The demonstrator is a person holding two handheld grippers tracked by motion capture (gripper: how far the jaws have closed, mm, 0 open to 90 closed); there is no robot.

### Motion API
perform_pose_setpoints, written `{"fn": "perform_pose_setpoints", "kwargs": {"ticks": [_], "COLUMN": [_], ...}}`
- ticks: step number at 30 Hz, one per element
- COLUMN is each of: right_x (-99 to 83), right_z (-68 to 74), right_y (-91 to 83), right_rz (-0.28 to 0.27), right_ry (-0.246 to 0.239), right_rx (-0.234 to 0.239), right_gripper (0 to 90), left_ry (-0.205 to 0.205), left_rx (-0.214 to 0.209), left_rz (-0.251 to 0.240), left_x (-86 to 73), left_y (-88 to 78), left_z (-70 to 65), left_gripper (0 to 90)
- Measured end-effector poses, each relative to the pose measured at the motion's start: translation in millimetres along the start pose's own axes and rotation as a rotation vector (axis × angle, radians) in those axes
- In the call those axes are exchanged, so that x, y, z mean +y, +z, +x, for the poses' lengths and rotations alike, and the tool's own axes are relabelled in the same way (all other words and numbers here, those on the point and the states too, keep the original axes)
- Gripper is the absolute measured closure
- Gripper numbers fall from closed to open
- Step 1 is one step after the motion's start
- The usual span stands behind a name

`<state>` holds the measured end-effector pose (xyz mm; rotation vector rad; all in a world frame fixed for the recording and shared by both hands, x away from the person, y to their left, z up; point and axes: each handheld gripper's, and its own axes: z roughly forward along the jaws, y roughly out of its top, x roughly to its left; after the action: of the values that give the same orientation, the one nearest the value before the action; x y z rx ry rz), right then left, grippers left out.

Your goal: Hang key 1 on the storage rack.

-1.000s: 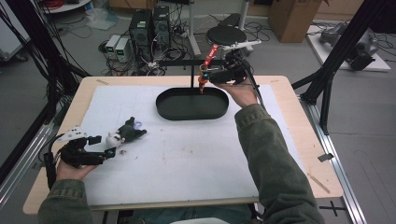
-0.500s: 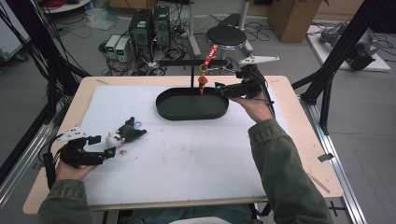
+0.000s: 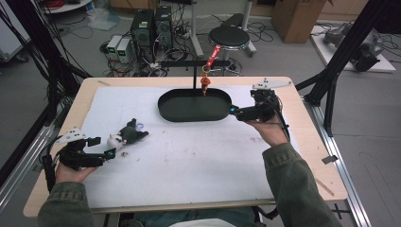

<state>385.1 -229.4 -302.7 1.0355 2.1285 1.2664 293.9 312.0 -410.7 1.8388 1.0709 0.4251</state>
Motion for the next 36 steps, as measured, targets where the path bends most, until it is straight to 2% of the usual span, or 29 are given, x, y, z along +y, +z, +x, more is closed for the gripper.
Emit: {"fn": "perform_pose_setpoints", "kwargs": {"ticks": [2, 8, 12, 16, 22, 32, 36], "right_x": [-12.4, -45.0, -61.1, -74.7, -94.6, -117.9, -128.9], "right_z": [-0.9, -6.3, -13.3, -19.4, -27.6, -40.6, -43.3], "right_y": [-2.8, -6.7, -9.3, -15.2, -24.7, -38.6, -41.9], "right_rz": [-0.019, -0.032, -0.018, -0.034, -0.056, -0.078, -0.083], "right_ry": [0.011, 0.052, 0.083, 0.1, 0.083, 0.113, 0.11], "right_rx": [0.002, -0.007, -0.017, -0.014, -0.016, -0.045, -0.054], "right_gripper": [0.5, 0.5, 0.5, 0.5, 0.5, 0.5, 0.5], "left_ry": [0.001, 0.001, 0.002, 0.001, 0.001, -0.001, 0.0], "left_rx": [0.001, 0.004, 0.008, 0.014, 0.013, 0.032, 0.031], "left_rz": [0.001, 0.002, 0.003, -0.005, -0.006, -0.017, -0.014], "left_x": [0.0, 0.0, 0.0, 0.1, 0.0, 0.1, 0.1], "left_y": [0.1, 0.1, 0.2, -0.6, -0.8, -2.3, -2.4], "left_z": [-0.3, -0.3, -0.5, -0.4, -0.9, -0.5, -0.7], "left_gripper": [14.8, 14.8, 14.8, 14.8, 14.8, 14.6, 14.6]}}
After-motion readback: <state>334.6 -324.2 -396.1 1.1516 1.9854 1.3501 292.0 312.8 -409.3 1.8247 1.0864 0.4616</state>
